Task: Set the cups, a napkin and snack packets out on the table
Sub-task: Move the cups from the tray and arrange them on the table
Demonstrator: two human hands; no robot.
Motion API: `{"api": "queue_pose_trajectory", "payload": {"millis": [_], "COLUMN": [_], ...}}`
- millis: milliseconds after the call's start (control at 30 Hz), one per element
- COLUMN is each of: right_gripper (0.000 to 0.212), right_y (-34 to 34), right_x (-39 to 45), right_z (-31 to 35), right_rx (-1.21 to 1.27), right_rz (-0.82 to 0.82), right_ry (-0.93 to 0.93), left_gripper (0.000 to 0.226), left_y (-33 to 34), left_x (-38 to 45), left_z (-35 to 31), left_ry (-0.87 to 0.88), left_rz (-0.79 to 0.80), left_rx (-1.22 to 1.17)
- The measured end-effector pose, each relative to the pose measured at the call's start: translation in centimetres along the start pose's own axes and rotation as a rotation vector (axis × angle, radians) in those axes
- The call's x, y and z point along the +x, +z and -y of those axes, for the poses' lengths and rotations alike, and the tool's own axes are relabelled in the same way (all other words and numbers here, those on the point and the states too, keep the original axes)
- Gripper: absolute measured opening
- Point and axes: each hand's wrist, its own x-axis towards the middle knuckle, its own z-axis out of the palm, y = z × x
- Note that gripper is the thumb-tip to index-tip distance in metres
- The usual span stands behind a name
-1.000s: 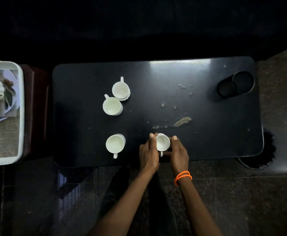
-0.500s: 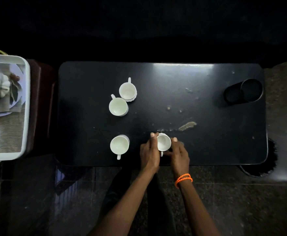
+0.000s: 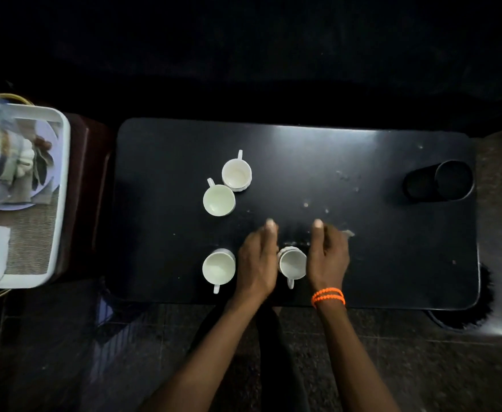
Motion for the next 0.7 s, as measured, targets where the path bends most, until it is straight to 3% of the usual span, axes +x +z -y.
{"api": "queue_pose_trajectory", "payload": {"millis": [67,133,200,300,400,500,700], "right_gripper": [0.041,0.047,0.054,0.059,0.048,0.054,0.053], "right_y": [1.7,3.9,6.2,8.7,10.0,10.1,6.9], "right_x": [1.3,2.4,3.4,4.7,5.8,6.5,7.4], "right_z": [2.0,4.0,5.6,7.6,8.7,8.7,7.1], "right_rx": [0.025,0.062,0.139,0.273,0.313,0.321,0.293], "right_rz": [0.068,0.200,0.330,0.432,0.528,0.605,0.496], "right_ry": [-0.111,-0.103,0.023,0.257,0.372,0.391,0.334], "left_gripper": [0.050,0.033,0.054,0.087,0.068,0.058,0.060], "left_y": [-1.5,-3.1,-4.5,-5.8,-6.3,-6.2,-2.8], "left_x": [2.6,5.7,8.6,12.0,14.0,14.7,13.1], "left_z": [-2.0,-3.7,-5.0,-5.4,-5.0,-4.9,-4.4], "left_ry": [0.179,0.338,0.372,0.284,0.300,0.386,0.494], "left_rz": [-0.074,-0.220,-0.278,-0.123,-0.025,-0.024,-0.063], "left_rx": [0.061,0.249,0.551,0.913,0.970,0.918,0.875]}}
